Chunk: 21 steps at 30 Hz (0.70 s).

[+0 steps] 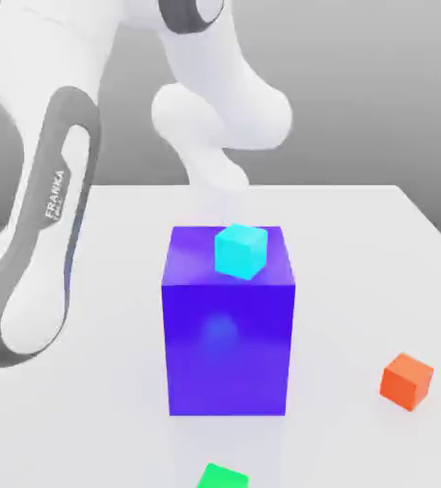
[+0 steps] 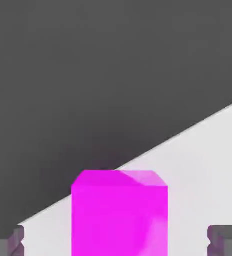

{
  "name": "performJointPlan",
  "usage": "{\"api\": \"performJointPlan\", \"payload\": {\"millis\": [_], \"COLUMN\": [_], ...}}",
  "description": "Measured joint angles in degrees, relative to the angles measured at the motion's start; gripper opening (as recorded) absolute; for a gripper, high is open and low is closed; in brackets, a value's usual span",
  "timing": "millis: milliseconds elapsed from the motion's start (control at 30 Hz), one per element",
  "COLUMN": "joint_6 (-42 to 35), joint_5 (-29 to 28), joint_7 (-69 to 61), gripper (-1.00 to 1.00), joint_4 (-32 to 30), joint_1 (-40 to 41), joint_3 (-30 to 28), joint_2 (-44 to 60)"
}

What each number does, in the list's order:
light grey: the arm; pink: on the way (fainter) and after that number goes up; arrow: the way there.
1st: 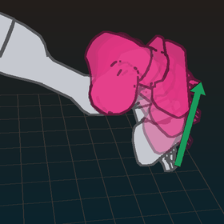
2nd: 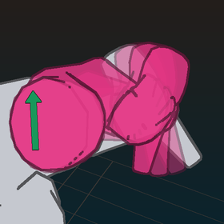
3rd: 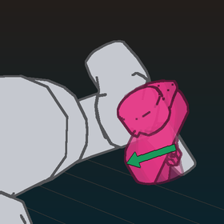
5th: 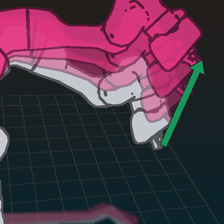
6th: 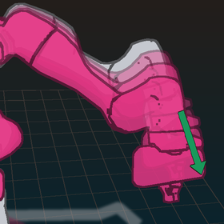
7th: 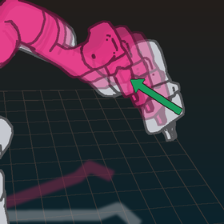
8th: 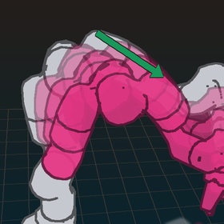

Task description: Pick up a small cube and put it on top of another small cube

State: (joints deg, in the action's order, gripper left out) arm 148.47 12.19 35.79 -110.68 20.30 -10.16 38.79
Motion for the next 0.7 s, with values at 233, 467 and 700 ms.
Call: {"api": "performJointPlan", "payload": {"millis": [233, 467, 700], "joint_6": [-0.85, -4.39, -3.19], "joint_5": [0.0, -4.46, -10.14], "joint_7": [-0.01, 3.1, 7.27], "gripper": [-1.0, -1.0, -1.0], "joint_4": [-0.27, -7.97, -19.0], "joint_1": [-0.27, -8.51, -19.7], "joint_3": [-0.37, 0.92, 7.03], "joint_2": [-1.05, -12.73, -23.1]}}
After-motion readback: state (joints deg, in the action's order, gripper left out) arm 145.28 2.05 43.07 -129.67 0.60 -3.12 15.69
